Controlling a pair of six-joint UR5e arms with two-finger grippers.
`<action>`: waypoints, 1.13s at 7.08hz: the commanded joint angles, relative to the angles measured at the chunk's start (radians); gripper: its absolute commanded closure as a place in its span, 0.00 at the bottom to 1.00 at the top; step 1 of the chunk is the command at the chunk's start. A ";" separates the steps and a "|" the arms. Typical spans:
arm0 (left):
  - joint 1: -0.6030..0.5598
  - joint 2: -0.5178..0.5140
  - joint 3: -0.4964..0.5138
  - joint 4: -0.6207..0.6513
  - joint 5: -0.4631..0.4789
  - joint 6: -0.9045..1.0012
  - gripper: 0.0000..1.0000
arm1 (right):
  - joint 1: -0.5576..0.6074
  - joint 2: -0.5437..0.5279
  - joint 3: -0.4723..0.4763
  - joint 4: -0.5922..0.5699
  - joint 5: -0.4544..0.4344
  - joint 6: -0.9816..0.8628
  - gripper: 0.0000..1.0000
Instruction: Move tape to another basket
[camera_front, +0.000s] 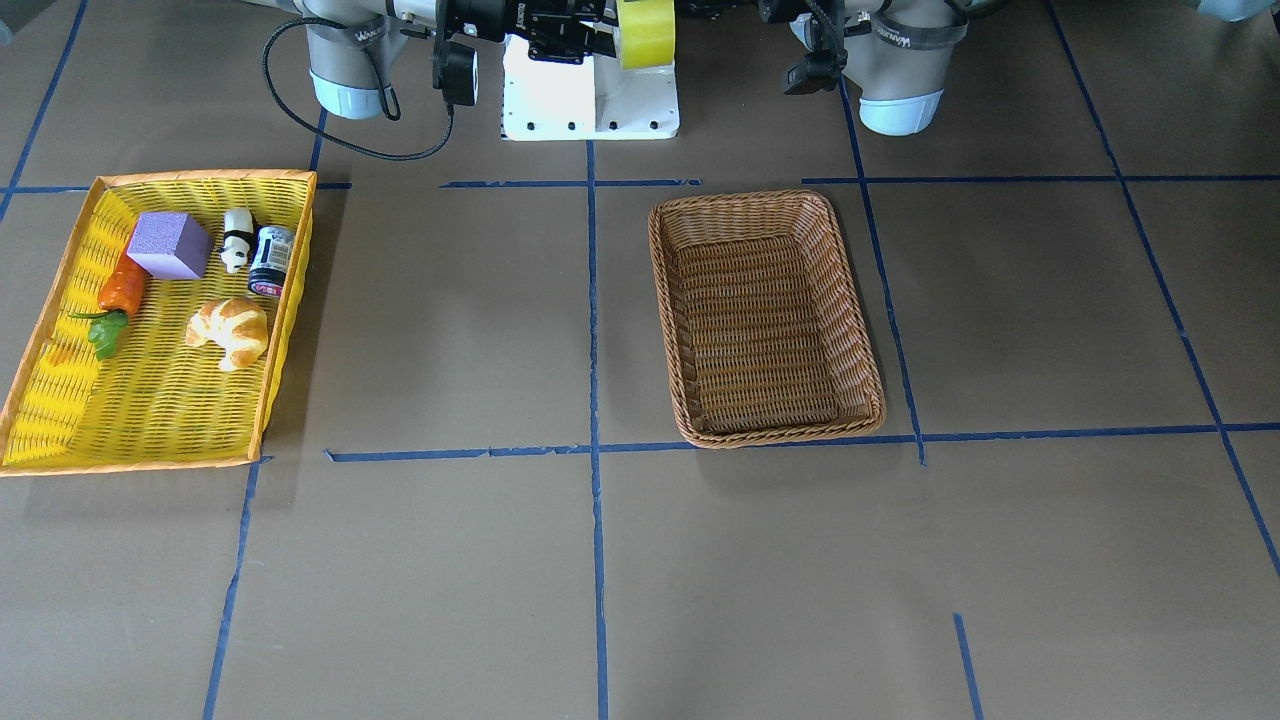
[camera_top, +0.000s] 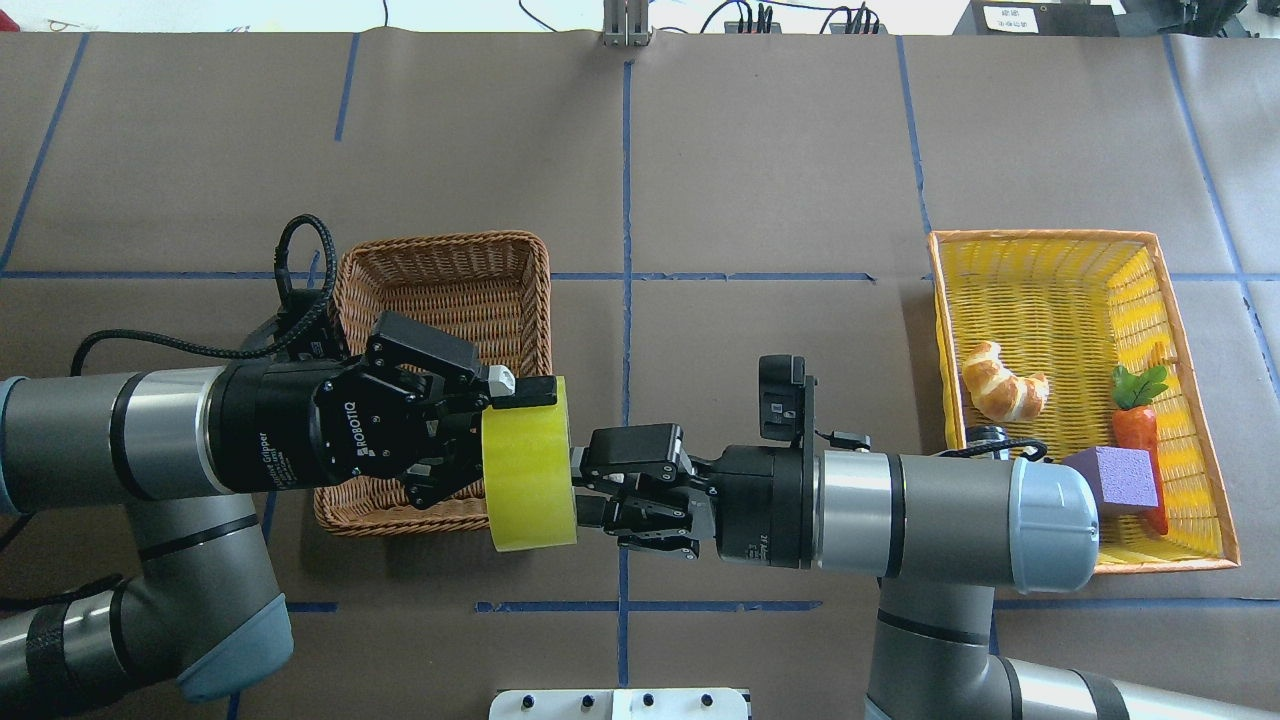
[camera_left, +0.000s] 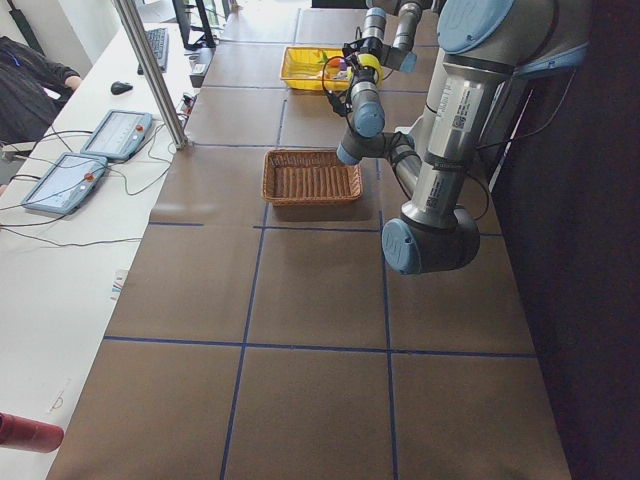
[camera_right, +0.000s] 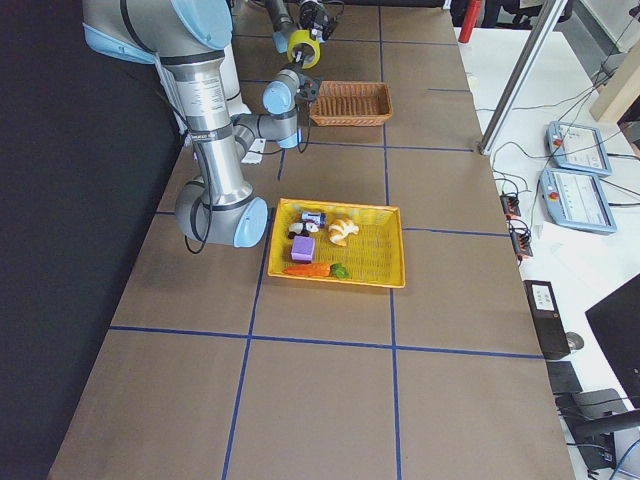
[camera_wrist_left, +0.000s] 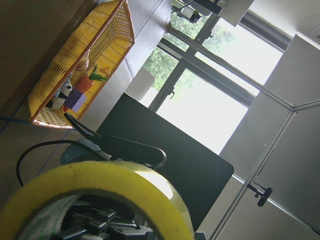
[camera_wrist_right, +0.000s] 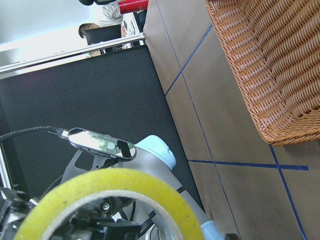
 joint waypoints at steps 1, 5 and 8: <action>0.000 0.002 -0.005 -0.002 -0.002 0.000 1.00 | 0.003 -0.001 0.000 0.000 -0.003 0.000 0.01; -0.106 0.038 -0.001 0.004 -0.077 0.006 1.00 | 0.013 -0.010 0.003 -0.003 -0.009 -0.030 0.00; -0.202 0.026 0.044 0.173 -0.298 0.154 1.00 | 0.140 -0.040 0.011 -0.142 0.087 -0.173 0.00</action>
